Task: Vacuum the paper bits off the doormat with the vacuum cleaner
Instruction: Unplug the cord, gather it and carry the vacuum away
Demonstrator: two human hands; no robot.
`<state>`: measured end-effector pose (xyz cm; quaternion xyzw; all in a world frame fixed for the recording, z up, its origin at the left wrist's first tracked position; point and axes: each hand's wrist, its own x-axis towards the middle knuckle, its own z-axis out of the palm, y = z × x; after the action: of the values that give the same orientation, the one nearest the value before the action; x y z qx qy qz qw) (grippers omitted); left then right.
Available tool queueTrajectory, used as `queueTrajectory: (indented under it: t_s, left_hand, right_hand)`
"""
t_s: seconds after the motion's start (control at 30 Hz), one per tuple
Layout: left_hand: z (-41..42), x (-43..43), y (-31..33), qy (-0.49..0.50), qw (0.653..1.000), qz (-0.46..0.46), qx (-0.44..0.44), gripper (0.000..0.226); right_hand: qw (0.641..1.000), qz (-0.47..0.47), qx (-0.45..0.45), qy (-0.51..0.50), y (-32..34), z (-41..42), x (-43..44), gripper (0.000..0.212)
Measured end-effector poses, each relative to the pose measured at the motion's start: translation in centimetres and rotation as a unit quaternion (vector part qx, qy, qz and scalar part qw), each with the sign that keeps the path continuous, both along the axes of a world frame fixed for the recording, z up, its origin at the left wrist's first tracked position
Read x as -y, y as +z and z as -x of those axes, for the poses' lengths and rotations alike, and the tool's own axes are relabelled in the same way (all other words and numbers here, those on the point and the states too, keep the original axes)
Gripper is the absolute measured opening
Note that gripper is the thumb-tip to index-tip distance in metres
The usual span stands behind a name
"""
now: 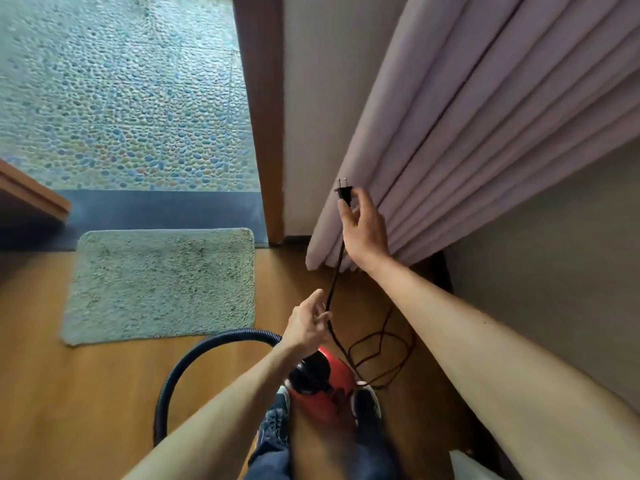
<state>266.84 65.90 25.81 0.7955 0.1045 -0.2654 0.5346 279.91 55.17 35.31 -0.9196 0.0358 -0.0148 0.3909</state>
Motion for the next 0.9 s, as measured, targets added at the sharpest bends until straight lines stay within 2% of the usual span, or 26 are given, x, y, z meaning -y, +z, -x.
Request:
queueTrajectory:
  t_s: [0.17, 0.37, 0.6, 0.73, 0.9]
  left_hand:
    - [1.2, -1.4, -1.2, 0.067, 0.997, -0.024, 0.032, 0.015]
    - [3.1, -0.1, -2.3, 0.163, 0.986, -0.044, 0.012, 0.032]
    - [4.9, 3.7, -1.3, 0.245, 0.969, -0.032, 0.017, 0.024]
    - [6.2, 5.3, -1.9, 0.268, 0.963, -0.02, 0.011, 0.014]
    - [9.5, 5.8, -3.8, 0.304, 0.952, -0.023, -0.02, 0.017]
  right_hand:
    - [0.998, -0.001, -0.01, 0.065, -1.5, -0.6, -3.9, 0.027]
    - [0.988, -0.014, -0.007, 0.155, -3.7, -0.3, -4.9, 0.023]
    - [0.975, -0.069, -0.023, 0.209, -4.1, 0.2, -2.7, 0.022]
    - [0.969, -0.063, -0.026, 0.237, -5.6, 0.6, -1.7, 0.021]
    - [0.961, -0.046, -0.046, 0.27, -8.0, 3.7, -3.0, 0.016]
